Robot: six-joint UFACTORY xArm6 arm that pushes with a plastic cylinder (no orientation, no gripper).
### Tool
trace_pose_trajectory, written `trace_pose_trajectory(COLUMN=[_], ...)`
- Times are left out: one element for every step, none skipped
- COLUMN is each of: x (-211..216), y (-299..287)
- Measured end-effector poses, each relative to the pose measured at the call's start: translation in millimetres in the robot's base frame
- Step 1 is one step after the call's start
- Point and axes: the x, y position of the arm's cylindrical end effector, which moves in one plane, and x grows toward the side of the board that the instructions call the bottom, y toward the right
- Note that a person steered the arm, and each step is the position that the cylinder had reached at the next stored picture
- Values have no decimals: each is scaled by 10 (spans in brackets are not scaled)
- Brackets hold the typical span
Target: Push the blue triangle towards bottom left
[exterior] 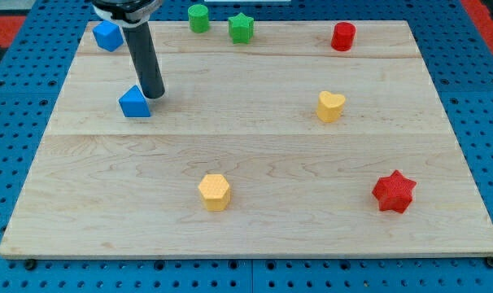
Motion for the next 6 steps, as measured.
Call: trace_pose_trajectory(x=[-61,-155,-75,5,299,238], y=[-192,-309,-200,8,-263,-467])
